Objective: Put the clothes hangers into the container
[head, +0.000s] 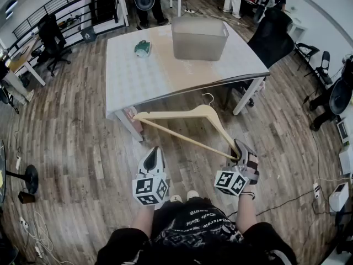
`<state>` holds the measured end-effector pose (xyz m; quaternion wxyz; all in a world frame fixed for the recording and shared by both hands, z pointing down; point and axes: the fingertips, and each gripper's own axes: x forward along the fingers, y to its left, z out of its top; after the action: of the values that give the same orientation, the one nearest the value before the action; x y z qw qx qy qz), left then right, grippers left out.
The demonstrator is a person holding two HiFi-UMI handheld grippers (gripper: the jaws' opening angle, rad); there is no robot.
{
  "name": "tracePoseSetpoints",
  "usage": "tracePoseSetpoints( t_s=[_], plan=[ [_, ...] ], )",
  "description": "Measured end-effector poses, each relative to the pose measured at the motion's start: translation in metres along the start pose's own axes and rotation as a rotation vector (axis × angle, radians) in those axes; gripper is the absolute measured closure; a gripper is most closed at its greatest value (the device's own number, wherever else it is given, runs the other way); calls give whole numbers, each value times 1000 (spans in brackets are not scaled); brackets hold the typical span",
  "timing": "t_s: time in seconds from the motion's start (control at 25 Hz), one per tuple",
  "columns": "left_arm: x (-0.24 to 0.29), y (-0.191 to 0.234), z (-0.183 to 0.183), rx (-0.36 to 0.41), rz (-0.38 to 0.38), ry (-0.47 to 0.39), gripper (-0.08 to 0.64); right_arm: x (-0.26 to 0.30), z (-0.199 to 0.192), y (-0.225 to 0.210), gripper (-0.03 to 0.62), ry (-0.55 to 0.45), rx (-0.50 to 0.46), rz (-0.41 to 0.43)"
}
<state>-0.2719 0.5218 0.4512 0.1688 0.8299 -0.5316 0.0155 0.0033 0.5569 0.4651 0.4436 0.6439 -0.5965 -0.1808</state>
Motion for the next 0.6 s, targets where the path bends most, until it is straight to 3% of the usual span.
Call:
tracePoseSetpoints(
  t_s=[0.16,0.6],
  plan=[
    [5,-1,-2,5,24,-23,540,4,2,1,532,7,37,3],
    [3,-22,-15,47,-53,-26,540,-3,12,19,531,3,131,39]
  ],
)
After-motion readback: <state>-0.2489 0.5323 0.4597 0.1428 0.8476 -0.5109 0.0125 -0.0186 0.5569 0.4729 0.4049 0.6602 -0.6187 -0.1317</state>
